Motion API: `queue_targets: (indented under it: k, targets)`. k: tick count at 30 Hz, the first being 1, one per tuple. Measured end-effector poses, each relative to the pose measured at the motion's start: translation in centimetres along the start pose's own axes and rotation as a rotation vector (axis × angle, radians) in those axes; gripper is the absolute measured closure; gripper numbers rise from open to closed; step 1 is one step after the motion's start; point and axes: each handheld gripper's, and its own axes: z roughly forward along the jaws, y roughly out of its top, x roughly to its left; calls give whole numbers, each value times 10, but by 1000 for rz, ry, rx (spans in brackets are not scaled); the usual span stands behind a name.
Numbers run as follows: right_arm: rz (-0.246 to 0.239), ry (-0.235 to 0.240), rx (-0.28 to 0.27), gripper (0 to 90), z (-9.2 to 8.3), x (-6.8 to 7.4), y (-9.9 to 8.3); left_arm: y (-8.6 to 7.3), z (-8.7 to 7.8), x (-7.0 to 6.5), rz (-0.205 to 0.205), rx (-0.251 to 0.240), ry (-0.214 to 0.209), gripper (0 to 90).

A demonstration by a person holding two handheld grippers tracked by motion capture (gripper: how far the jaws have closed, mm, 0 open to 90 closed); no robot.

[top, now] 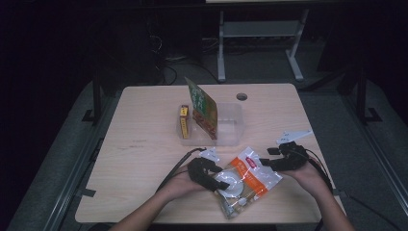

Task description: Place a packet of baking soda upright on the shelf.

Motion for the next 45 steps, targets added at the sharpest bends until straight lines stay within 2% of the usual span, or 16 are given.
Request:
queue_targets:
  k: [2,4,6,8,11,14,17,18,21,24,28,31,34,38,45]
  targets:
    - [2,0,-1,437,1,0,0,1,4,2,-20,-1,-22,340]
    - [3,2,-2,433,1,1,1,3,5,4,-19,0,-44,393]
    - [1,8,-8,433,1,0,1,4,4,4,9,6,-46,461]
    - [5,25,-11,438,1,0,1,4,3,2,39,4,-23,544]
    - [8,62,-19,438,1,0,1,4,-1,2,95,-18,-15,782]
    - [-1,88,-40,430,0,-1,1,5,-6,-4,133,-54,-13,869]
    - [6,122,-58,426,-1,-2,2,7,-15,-10,199,-79,20,886]
    - [6,130,-63,426,-1,-2,3,7,-17,-11,201,-96,21,888]
    - [-4,171,-72,426,1,-1,4,8,-27,-13,239,-131,25,890]
    - [-9,198,-76,430,4,-2,7,9,-36,-15,268,-150,30,891]
    - [-8,264,-95,465,6,0,12,9,-48,-15,280,-174,31,891]
    - [-26,313,-101,505,9,3,17,7,-57,-14,281,-188,26,891]
    - [-30,352,-104,589,12,6,22,5,-64,-12,283,-187,30,891]
    - [-59,374,-103,718,15,13,27,3,-71,-9,278,-192,43,891]
    - [-96,402,-119,853,15,19,32,1,-79,-5,267,-208,55,891]
